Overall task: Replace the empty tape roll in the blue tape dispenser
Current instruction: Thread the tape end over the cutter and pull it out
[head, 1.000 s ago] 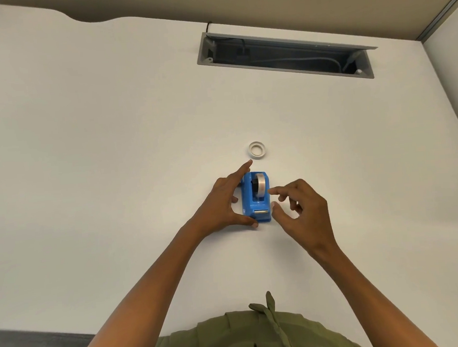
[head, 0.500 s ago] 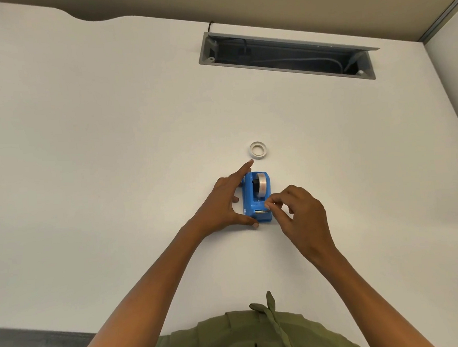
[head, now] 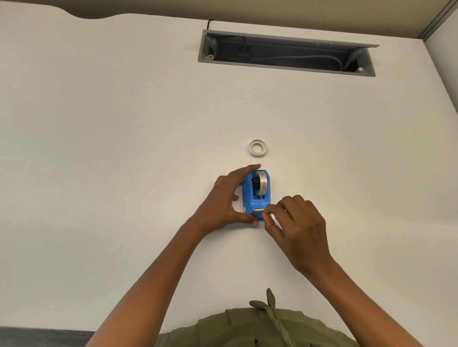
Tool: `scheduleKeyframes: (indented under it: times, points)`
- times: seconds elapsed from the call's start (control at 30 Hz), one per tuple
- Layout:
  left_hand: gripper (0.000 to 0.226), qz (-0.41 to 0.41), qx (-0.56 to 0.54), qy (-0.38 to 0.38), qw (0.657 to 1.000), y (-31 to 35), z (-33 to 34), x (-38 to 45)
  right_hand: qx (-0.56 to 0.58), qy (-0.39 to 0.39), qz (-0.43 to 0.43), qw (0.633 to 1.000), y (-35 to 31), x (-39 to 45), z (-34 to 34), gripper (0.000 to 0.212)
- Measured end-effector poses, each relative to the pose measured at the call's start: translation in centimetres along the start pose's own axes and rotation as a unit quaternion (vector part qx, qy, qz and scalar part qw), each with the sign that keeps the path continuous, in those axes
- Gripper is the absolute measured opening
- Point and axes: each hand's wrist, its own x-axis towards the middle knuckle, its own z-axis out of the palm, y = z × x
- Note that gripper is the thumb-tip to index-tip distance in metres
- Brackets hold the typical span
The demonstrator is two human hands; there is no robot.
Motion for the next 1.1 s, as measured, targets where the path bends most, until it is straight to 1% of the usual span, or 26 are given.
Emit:
scheduleKeyframes:
  times: [0.17,0.33,0.5,0.9,1.1]
  points:
    - [0.096,0.001,-0.005,0.006,1.0,0.0,0.0,0.0,-0.02,0.015,-0.019,0.999,-0.2,-0.1,0.2,0.014]
    - [0.099,-0.001,0.001,0.007,1.0,0.0,0.0,-0.1,-0.028,0.025,-0.032,0.999,-0.3,-0.2,0.3,0.019]
    - [0.094,0.009,0.005,-0.002,1.0,0.3,-0.2,0.0,-0.051,0.026,-0.035,0.998,-0.2,-0.4,0.7,0.016]
    - [0.093,0.007,0.003,-0.004,1.0,0.3,-0.2,0.1,-0.083,0.064,-0.057,0.993,0.3,-0.8,1.6,0.02]
    - [0.095,0.007,0.002,-0.004,1.0,0.3,-0.2,0.1,-0.09,0.054,-0.068,0.992,0.4,-1.0,1.6,0.012]
